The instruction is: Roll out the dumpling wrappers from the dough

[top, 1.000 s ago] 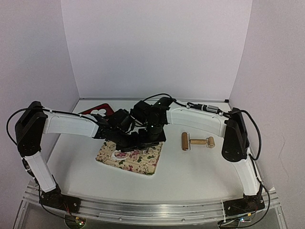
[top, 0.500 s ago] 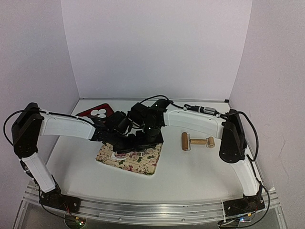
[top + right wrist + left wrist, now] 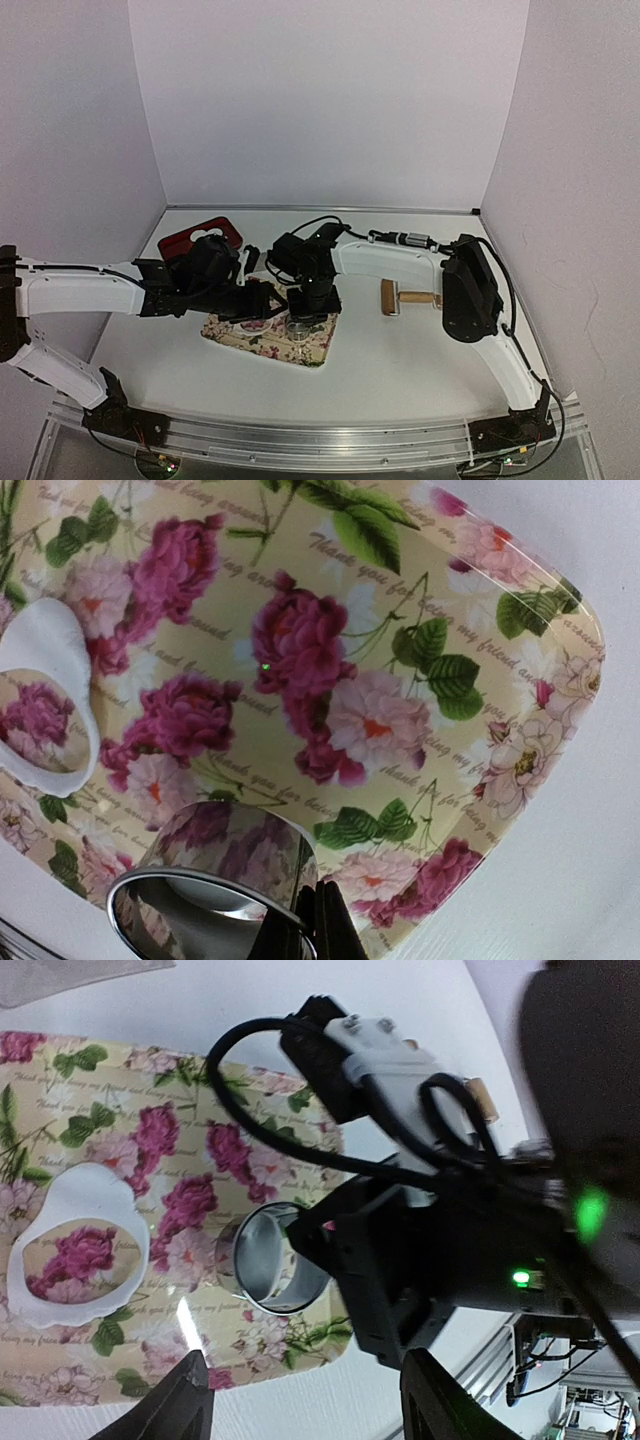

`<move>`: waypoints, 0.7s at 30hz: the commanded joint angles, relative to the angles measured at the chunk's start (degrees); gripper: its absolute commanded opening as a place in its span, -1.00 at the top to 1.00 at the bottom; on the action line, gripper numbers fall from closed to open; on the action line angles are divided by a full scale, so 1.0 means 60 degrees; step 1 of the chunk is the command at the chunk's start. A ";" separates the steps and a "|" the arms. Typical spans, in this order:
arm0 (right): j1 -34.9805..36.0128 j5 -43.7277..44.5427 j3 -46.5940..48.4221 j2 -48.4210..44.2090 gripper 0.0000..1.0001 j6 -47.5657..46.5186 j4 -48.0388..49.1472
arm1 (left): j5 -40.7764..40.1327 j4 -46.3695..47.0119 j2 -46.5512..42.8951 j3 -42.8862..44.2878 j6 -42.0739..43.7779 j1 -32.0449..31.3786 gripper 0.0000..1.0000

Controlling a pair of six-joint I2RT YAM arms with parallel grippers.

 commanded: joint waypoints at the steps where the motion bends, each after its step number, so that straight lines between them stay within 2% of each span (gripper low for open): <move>1: 0.0029 0.0021 0.0000 0.0055 1.00 0.0158 -0.0119 | -0.0032 0.1027 -0.0416 -0.0068 0.0077 -0.0071 -0.29; 5: -0.0066 -0.0108 0.0105 -0.0242 1.00 0.0468 -0.0116 | -0.0708 0.1024 -0.0898 -0.0610 -0.0446 -0.0074 -0.38; 10: -0.0153 -0.0101 0.0105 -0.0725 1.00 0.0791 -0.0120 | -0.0705 0.1305 -0.1028 -0.0967 -0.0619 -0.0074 -0.42; 14: -0.0229 -0.0423 -0.0055 -0.0939 1.00 0.1104 -0.0110 | -0.0606 0.1710 -0.0792 -0.1247 -0.0159 -0.0069 -0.43; 21: -0.0384 -0.0696 -0.0149 -0.1401 1.00 0.1453 -0.0133 | -0.0043 0.3604 -0.0804 -0.2166 0.1011 -0.0081 -0.47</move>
